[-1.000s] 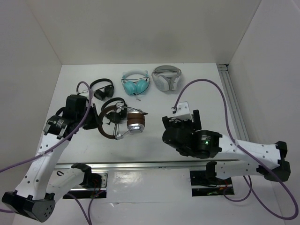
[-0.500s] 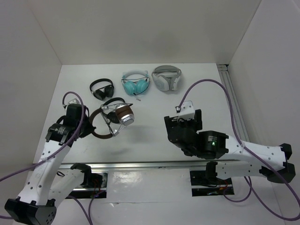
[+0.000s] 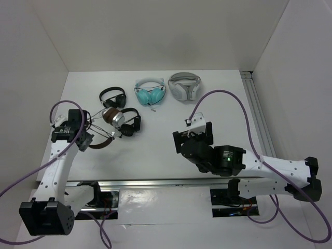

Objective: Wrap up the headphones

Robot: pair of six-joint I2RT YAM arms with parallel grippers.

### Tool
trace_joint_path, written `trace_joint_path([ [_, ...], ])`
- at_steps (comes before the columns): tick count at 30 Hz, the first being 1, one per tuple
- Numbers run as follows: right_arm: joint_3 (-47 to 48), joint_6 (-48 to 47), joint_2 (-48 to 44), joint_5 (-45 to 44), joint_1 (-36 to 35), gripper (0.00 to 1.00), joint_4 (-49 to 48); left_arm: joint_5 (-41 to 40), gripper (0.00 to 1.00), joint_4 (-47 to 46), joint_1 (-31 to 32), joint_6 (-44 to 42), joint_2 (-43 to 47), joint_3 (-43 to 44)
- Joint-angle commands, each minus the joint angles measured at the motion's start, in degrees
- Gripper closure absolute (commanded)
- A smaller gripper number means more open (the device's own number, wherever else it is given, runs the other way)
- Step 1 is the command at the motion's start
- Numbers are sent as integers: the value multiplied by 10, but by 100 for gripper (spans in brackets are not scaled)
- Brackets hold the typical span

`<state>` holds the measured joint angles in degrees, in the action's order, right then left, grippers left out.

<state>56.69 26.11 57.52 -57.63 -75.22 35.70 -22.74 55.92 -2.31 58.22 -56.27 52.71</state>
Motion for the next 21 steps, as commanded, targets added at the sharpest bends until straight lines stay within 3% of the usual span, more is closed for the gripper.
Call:
trace_joint_path([
  [1,-15,10,8,25,2,0,-47,-48,100,-23,-40,74,-20,33],
  [8,-45,-27,-6,68,-28,0,-110,-63,100,-86,-148,114,-142,3],
  [19,-69,-48,-73,94,-34,0,-129,40,100,-210,-238,75,-226,-66],
  [20,-75,-48,-83,94,-34,0,-129,40,89,-210,-238,75,-232,-66],
  [21,-76,-48,-91,100,-34,0,-129,49,84,-216,-238,75,-240,-72],
])
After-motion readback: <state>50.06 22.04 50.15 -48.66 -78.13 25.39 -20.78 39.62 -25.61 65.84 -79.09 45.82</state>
